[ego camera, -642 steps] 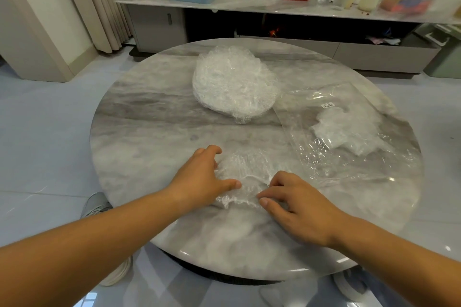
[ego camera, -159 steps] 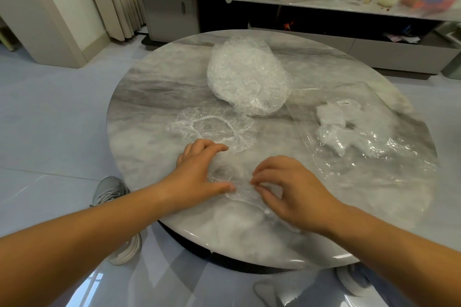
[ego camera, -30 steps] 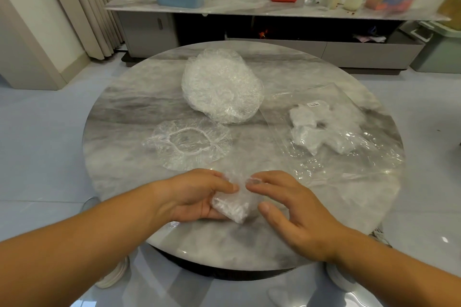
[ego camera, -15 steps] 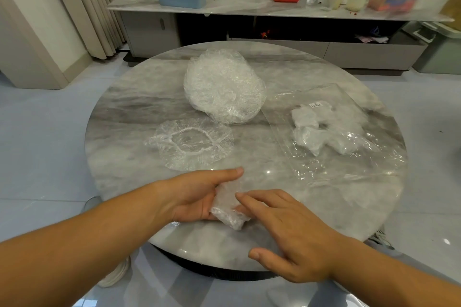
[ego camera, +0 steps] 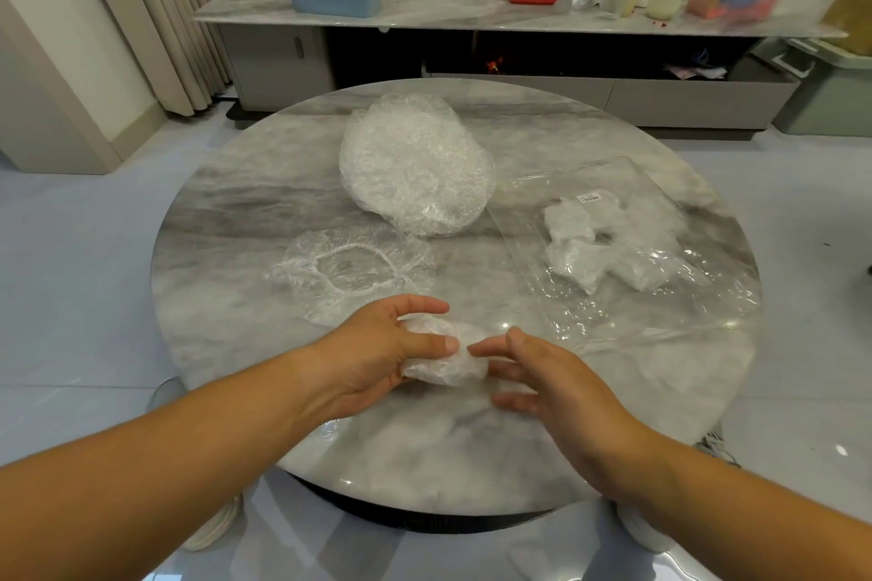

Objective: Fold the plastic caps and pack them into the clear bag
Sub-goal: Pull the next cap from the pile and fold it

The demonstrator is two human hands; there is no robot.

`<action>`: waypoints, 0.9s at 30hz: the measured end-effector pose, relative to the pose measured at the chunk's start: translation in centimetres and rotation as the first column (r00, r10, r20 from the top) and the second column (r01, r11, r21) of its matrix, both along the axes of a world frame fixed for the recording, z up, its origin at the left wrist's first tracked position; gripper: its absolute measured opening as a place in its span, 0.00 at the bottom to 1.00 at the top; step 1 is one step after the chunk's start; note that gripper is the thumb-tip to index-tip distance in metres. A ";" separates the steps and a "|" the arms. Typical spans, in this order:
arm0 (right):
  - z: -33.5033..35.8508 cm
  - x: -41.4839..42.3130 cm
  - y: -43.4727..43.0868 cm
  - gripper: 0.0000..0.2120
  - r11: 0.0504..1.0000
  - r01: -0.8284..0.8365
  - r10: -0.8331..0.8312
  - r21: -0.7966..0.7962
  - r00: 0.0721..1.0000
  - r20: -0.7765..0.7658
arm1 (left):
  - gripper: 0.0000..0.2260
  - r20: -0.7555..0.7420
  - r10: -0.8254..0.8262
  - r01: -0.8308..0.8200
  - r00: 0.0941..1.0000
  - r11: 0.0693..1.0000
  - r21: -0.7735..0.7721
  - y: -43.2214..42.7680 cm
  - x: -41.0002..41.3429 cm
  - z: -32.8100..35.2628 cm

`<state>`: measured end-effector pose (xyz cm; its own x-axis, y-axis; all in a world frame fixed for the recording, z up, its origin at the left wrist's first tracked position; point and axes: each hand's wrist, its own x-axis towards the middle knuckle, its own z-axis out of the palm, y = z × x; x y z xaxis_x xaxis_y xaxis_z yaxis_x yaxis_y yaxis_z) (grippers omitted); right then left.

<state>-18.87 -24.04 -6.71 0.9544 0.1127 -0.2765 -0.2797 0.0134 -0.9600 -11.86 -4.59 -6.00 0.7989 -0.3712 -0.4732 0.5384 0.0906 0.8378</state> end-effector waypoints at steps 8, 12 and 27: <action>1.7 0.9 -1.8 0.26 0.959 0.113 -0.075 0.259 0.985 -0.153 | 0.25 0.221 -0.159 0.129 0.962 0.981 0.142 -2.1 0.1 0.7; 2.3 1.1 -3.3 0.30 0.986 0.045 -0.029 0.159 0.995 -0.099 | 0.24 0.299 -0.252 0.180 0.921 0.952 0.247 -3.8 0.0 1.5; 3.7 4.2 -15.3 0.29 0.902 0.411 -0.382 -0.132 0.903 0.196 | 0.17 0.551 -0.684 0.140 0.478 0.679 0.721 -12.1 1.2 0.5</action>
